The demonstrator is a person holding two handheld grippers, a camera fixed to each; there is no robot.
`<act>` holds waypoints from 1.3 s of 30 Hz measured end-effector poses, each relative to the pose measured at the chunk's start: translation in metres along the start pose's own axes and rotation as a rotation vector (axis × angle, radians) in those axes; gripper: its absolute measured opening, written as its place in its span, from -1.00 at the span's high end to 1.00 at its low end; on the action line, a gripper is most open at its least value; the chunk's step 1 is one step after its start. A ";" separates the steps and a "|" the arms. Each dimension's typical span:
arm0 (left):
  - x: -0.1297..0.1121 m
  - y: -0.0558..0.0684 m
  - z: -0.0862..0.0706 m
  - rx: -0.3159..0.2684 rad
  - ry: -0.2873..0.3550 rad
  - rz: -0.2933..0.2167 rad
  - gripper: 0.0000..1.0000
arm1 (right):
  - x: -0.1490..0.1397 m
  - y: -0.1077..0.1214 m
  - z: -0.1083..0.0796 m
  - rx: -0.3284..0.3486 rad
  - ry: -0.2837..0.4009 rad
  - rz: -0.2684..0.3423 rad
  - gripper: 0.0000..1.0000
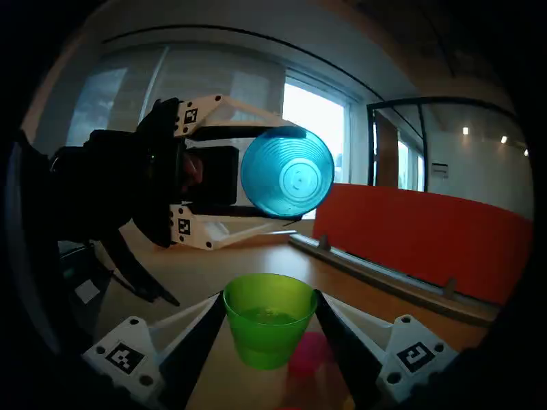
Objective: Pour water
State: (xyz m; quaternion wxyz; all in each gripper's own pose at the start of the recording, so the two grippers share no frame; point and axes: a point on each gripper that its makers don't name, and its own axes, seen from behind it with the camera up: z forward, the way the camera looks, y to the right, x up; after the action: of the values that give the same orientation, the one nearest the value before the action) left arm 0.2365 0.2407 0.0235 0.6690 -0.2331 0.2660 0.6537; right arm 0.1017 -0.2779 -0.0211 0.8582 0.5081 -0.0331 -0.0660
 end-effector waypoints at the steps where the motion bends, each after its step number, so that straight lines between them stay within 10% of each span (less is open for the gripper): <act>1: -0.001 0.000 0.000 0.001 -0.001 -0.013 -0.70 | 0.000 0.000 0.000 -0.001 0.000 0.000 -0.88; 12: -0.014 0.000 0.001 0.018 -0.029 -0.190 -0.70 | 0.001 0.001 -0.002 -0.005 0.003 -0.002 -0.88; 39: -0.030 -0.011 -0.008 0.038 -0.028 -0.904 -0.69 | 0.006 0.006 -0.008 -0.022 0.009 -0.010 -0.88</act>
State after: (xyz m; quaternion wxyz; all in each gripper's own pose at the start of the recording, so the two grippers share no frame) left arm 0.2469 0.2124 0.0369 0.8950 -0.3048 0.1404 0.2939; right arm 0.1091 -0.2691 -0.0203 0.8636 0.4989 -0.0260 -0.0683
